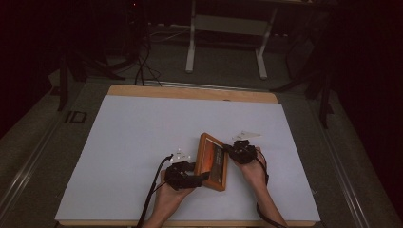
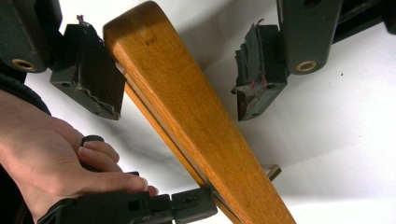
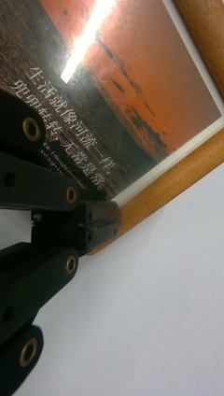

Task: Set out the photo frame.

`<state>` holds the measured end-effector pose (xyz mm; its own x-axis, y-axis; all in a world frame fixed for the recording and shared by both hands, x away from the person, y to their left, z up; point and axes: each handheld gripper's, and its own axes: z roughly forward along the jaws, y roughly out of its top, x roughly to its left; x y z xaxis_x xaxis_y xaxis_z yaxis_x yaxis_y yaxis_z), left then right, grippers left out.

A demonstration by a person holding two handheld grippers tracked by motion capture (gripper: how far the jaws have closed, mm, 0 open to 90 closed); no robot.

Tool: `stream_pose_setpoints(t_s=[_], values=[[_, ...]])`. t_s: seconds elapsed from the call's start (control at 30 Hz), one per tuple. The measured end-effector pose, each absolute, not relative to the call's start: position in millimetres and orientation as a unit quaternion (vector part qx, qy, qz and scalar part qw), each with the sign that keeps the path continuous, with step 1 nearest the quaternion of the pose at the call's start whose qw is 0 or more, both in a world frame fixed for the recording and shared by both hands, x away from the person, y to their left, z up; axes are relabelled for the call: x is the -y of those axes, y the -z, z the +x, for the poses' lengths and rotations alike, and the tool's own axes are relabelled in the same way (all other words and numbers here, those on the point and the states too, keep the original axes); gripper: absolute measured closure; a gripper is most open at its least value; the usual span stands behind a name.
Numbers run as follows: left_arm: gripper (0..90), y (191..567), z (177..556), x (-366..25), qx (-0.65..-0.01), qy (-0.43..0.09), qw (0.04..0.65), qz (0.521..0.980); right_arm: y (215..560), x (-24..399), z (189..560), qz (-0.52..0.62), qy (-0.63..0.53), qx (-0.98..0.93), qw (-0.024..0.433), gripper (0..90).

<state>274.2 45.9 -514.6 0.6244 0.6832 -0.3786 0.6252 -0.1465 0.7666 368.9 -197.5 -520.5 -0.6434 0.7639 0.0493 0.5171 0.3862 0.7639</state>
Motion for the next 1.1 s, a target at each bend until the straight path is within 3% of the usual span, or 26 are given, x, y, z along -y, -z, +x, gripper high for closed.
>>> stream_pose_setpoints(t_s=[1.1], values=[[46.3, 518.7, 282.2, -29.2, -0.447, 0.005, 0.470, 0.761, 519.9, 197.3, 368.1, 0.385, -0.388, -0.822, 0.158, 89.9]])
